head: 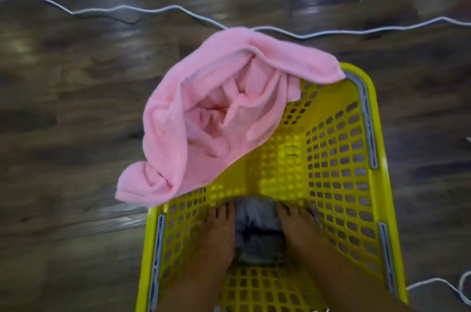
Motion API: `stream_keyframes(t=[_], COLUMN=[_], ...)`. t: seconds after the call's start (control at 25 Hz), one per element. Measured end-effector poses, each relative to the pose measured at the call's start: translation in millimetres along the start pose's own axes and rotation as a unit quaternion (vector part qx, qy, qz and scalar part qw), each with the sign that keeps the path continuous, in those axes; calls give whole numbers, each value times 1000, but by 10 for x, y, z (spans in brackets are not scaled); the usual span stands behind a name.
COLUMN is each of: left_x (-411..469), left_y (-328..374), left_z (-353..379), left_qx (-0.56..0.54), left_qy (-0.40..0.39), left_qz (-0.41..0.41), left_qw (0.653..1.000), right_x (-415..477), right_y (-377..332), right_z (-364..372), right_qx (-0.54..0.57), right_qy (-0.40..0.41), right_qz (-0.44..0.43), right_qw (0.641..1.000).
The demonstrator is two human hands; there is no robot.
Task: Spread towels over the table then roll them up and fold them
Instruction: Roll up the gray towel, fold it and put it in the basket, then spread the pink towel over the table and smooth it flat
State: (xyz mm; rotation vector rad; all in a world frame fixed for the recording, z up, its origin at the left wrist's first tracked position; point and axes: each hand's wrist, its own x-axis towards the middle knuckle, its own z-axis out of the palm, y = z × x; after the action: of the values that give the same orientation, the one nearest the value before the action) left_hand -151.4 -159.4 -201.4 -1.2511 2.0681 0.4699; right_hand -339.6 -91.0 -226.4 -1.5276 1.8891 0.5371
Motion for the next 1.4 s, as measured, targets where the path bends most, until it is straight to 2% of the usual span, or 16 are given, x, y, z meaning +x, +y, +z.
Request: stream_keyframes(t=[0.04,0.12,0.24,0.32,0.4,0.48,0.6,0.68,0.8,0.84,0.92,1.04,1.16,1.24,1.32,1.4], left_x=[-97,-294,-412,-282,-124,-26,-124,-330,-926,-1260,-2036,-3696,-5592,-6896,-7951,-8941], left_y=[-19,-48,-225,-535,-909,-1104,-1169,-1286,-1546,-1650,-1884,-2314,-2608,-2675,-2639,-2512], left_z=[-219,-830,-1911,-2465,-2681,-2586,-2385,-2375,-2542,-2667,-2944,-3408,-3634,-3599,-3431,-3053], left_qx=[-12,-66,-115,-104,-54,-52,-139,-279,-572,-612,-605,-517,-335,-182,-104,-209], left_qy=[2,111,350,430,381,271,259,305,292,299,350,406,363,295,273,309], left_qz=[13,68,133,69,-36,-88,-89,-115,-146,-140,-126,-129,-162,-242,-300,-317], left_qw=[1000,989,920,894,922,957,952,903,752,719,704,742,854,906,908,872], right_x=[-73,-206,-209,13,293,554,536,303,-269,-544,-1142,-2234,-3501,-4361,-4978,-5554], right_y=[-18,-77,-274,-353,-411,-424,-386,-389,-583,-731,-1055,-1555,-2037,-2459,-2746,-3047], right_z=[-252,-971,-2342,-3139,-3628,-3656,-3493,-3537,-3877,-4047,-4409,-5056,-5739,-6043,-6178,-6235], right_qx=[11,69,127,100,40,-9,58,130,231,251,266,236,99,-21,-113,-162], right_qy=[-12,30,292,438,413,303,328,362,352,339,327,277,201,178,172,148], right_qz=[1,-54,-184,-202,-162,-111,-80,-85,-148,-178,-242,-351,-467,-519,-567,-589], right_qw=[1000,996,930,870,895,947,940,919,895,889,874,863,856,836,798,778])
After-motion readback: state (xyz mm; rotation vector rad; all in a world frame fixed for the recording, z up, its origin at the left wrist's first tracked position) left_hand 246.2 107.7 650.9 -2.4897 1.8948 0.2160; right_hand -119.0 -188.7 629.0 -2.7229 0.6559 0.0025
